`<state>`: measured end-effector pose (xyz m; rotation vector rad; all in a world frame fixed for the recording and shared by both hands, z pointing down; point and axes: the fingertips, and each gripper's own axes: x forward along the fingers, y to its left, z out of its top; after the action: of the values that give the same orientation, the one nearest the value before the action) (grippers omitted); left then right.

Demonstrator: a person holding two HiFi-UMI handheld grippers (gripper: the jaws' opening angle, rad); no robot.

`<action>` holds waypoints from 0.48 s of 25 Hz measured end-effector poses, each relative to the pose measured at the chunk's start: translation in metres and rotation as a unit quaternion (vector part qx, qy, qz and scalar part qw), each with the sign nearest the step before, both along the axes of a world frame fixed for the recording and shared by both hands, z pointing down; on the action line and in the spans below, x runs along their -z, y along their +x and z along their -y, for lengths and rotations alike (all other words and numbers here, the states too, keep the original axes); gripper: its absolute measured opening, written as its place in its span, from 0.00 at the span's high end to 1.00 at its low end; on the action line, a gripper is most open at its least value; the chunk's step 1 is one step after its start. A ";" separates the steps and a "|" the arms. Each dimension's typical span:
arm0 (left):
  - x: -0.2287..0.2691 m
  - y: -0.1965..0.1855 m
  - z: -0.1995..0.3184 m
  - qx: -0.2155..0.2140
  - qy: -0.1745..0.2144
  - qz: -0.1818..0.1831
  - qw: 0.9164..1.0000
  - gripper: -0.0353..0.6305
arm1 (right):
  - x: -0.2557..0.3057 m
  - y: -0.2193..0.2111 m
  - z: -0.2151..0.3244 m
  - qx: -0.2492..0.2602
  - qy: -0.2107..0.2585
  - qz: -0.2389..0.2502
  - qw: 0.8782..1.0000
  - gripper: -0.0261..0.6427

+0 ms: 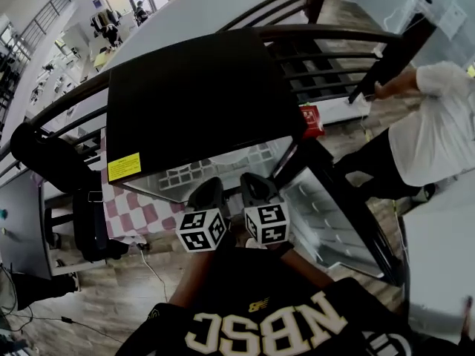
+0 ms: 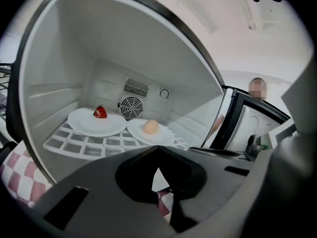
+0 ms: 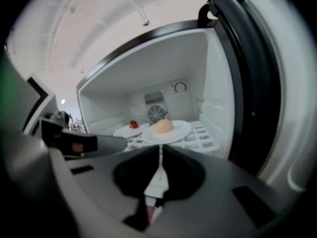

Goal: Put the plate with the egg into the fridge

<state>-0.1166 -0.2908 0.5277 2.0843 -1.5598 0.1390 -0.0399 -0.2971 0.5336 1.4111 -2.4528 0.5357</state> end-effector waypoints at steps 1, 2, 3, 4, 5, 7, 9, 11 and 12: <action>0.001 -0.002 -0.007 0.013 0.006 0.002 1.000 0.91 | 0.003 0.003 -0.005 0.002 0.012 -0.005 1.000 0.91; 0.001 -0.005 -0.014 0.027 0.010 0.005 1.000 0.91 | 0.005 0.006 -0.011 0.005 0.025 -0.014 1.000 0.91; 0.001 -0.009 -0.022 0.041 0.014 0.007 0.999 0.91 | 0.008 0.009 -0.018 0.008 0.038 -0.023 0.999 0.91; 0.001 -0.013 -0.031 0.053 0.021 0.008 0.998 0.91 | 0.011 0.011 -0.025 0.012 0.051 -0.030 0.998 0.91; 0.002 -0.016 -0.039 0.064 0.029 0.010 0.997 0.91 | 0.013 0.012 -0.032 0.017 0.061 -0.033 0.997 0.91; 0.007 -0.022 -0.055 0.084 0.049 0.015 0.995 0.91 | 0.020 0.018 -0.044 0.024 0.088 -0.043 0.995 0.91; 0.014 -0.026 -0.071 0.099 0.067 0.025 0.993 0.91 | 0.029 0.023 -0.056 0.028 0.121 -0.059 0.991 0.91; 0.021 -0.029 -0.085 0.111 0.082 0.035 0.990 0.91 | 0.037 0.024 -0.067 0.037 0.139 -0.054 0.988 0.91; 0.025 -0.031 -0.091 0.117 0.087 0.040 0.989 0.91 | 0.041 0.022 -0.071 0.043 0.141 -0.044 0.988 0.91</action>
<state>-0.1480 -0.2000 0.5025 2.0271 -1.9121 0.0019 -0.0177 -0.2265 0.4928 1.3864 -2.5790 0.1079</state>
